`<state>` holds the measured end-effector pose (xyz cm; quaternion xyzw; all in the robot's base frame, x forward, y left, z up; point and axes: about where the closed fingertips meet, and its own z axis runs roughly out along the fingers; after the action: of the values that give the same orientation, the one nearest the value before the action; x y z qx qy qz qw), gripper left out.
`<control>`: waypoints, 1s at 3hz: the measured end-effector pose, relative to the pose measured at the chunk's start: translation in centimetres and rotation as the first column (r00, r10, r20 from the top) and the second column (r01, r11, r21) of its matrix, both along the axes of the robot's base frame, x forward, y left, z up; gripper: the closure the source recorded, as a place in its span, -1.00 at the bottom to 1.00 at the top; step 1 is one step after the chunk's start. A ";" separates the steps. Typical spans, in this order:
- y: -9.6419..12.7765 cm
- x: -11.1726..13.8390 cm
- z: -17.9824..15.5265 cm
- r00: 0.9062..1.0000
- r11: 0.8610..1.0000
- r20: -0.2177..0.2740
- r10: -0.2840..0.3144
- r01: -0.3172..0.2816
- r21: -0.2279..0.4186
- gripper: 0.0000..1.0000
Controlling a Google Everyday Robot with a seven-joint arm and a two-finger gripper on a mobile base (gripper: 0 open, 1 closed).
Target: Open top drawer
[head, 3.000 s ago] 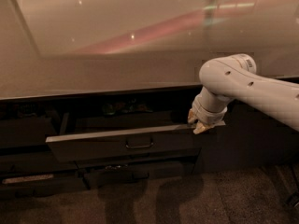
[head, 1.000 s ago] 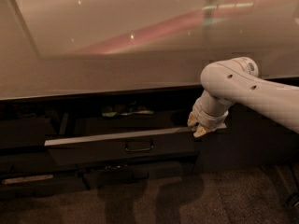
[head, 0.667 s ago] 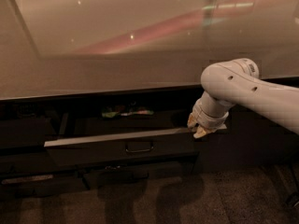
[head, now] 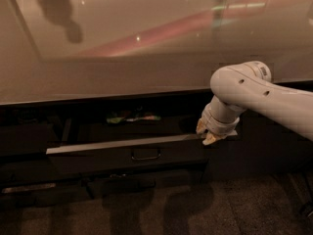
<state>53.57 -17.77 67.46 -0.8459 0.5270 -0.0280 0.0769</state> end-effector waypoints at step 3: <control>0.0 -0.6 -0.1 1.000 1.000 0.000 0.007 -0.007 0.002 1.00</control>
Offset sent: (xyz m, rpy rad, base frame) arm -0.1136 0.0308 -0.0866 0.0510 0.0016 0.1251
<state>52.97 -17.76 67.38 -0.8478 0.5238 -0.0272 0.0777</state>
